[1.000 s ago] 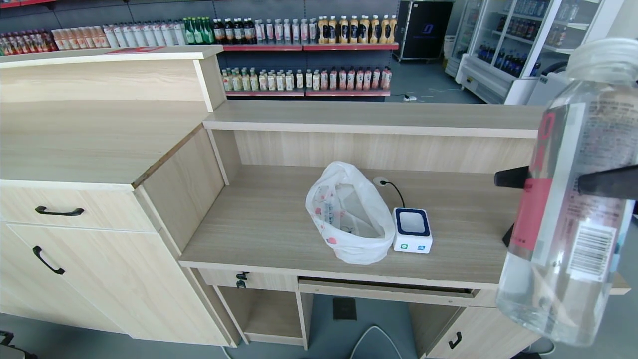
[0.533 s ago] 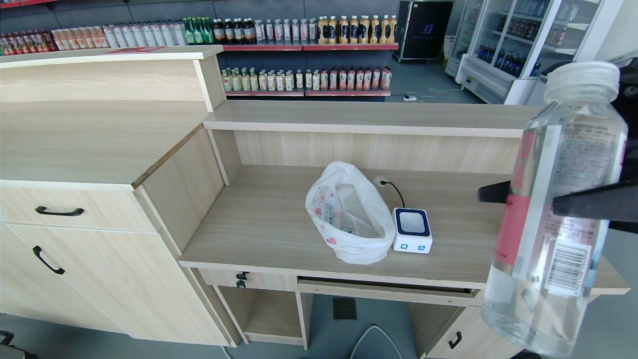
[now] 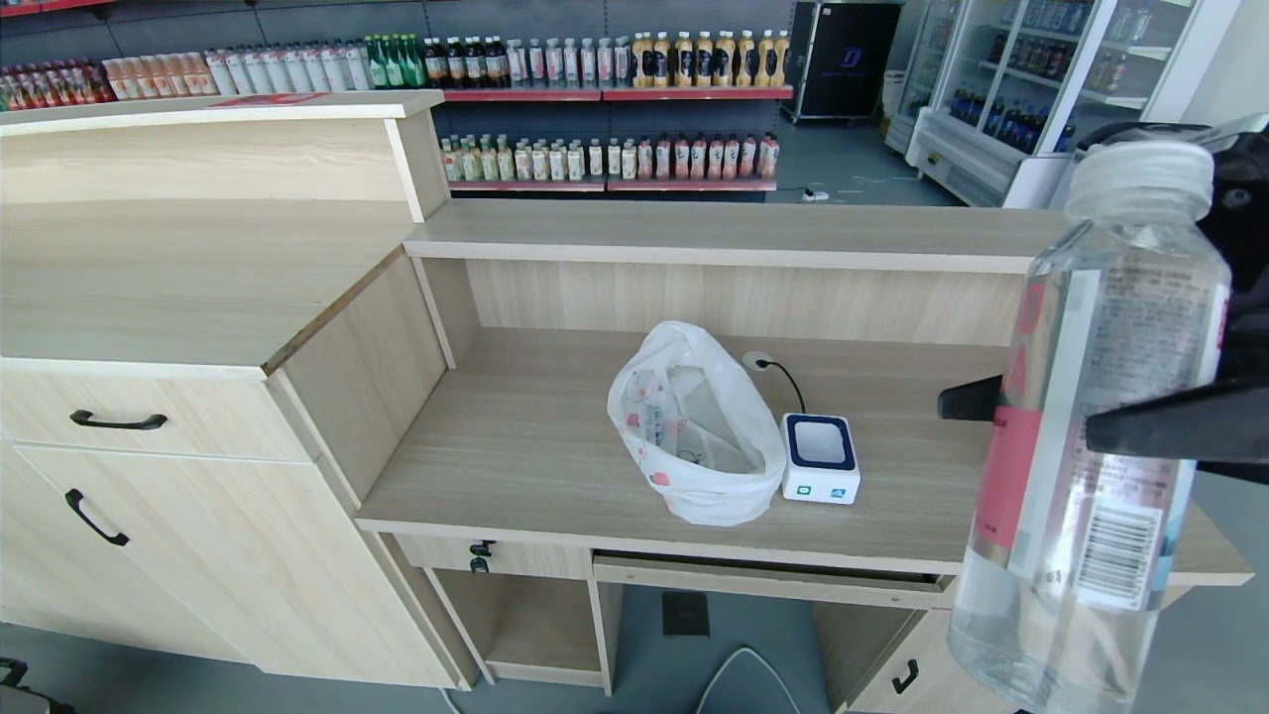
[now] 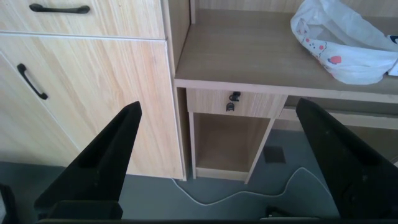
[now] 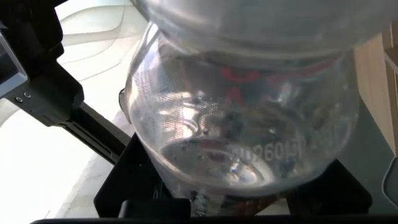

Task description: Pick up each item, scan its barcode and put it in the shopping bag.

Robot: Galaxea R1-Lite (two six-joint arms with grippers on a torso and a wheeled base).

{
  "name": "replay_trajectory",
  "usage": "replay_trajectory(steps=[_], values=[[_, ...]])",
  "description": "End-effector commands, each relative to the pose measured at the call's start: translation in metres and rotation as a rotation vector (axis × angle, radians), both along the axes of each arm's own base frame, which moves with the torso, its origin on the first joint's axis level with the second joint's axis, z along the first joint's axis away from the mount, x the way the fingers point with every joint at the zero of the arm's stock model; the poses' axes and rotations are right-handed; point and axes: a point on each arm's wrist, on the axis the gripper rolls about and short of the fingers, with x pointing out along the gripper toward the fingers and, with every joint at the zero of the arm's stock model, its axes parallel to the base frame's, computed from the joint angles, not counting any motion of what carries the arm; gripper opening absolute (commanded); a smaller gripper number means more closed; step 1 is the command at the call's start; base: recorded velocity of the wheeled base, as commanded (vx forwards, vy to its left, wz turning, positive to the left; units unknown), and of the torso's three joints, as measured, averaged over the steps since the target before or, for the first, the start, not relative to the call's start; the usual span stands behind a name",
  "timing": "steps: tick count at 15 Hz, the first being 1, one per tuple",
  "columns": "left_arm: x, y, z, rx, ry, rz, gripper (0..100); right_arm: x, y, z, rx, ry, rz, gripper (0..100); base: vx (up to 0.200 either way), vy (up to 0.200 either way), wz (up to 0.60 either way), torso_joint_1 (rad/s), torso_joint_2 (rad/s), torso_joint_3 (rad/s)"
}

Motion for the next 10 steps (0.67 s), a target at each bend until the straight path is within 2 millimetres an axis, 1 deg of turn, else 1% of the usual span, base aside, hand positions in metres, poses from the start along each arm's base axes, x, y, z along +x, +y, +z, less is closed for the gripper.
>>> replay_trajectory(steps=[1, 2, 3, 4, 5, 6, 7, 8, 9, 10], values=[[0.000, 0.000, 0.000, 0.000, 0.001, 0.000, 100, 0.001, -0.001, -0.001, 0.000, 0.001, -0.009, 0, 0.000, 0.000, 0.00, 0.000, 0.00, 0.000], [0.000, 0.000, 0.000, 0.000, 0.003, 0.000, 100, 0.002, -0.003, 0.000, 0.000, -0.002, -0.016, 0, 0.000, 0.000, 0.00, 0.000, 0.00, 0.000], [0.000, 0.000, 0.000, 0.000, 0.001, 0.000, 100, 0.011, -0.017, 0.000, 0.007, -0.052, -0.109, 0, 0.000, 0.000, 0.00, 0.000, 0.00, 0.000], [0.000, 0.000, 0.000, 0.000, 0.001, 0.000, 100, 0.016, -0.023, -0.001, 0.007, -0.075, -0.154, 0, 0.000, 0.000, 0.00, 0.000, 0.00, 0.000], [0.000, 0.000, 0.000, 0.000, 0.001, 0.000, 100, 0.028, -0.045, -0.005, 0.002, -0.132, -0.304, 0, 0.000, 0.000, 0.00, 0.000, 0.00, 0.000], [0.000, 0.000, 0.000, 0.000, 0.001, 0.000, 100, 0.036, -0.062, -0.010, -0.012, -0.172, -0.436, 0, 0.000, 0.000, 0.00, 0.000, 0.00, 0.000], [0.000, 0.000, 0.000, 0.000, 0.003, 0.000, 100, 0.045, -0.075, -0.016, -0.037, -0.217, -0.573, 0, 0.000, 0.000, 0.00, 0.000, 0.00, 0.000], [0.000, 0.000, 0.000, 0.000, 0.001, 0.000, 100, 0.056, -0.088, -0.026, -0.100, -0.253, -0.763, 0, 0.000, 0.000, 0.00, 0.000, 0.00, 0.000], [0.000, 0.000, 0.000, 0.000, 0.001, 0.000, 100, 0.063, -0.099, -0.033, -0.187, -0.288, -0.929, 0, 0.000, 0.000, 0.00, 0.000, 0.00, 0.000], [0.000, 0.000, 0.000, 0.000, 0.001, 0.000, 100, 0.072, -0.118, -0.049, -0.416, -0.350, -1.174, 0, 0.000, 0.000, 0.00, 0.000, 0.00, 0.000]])
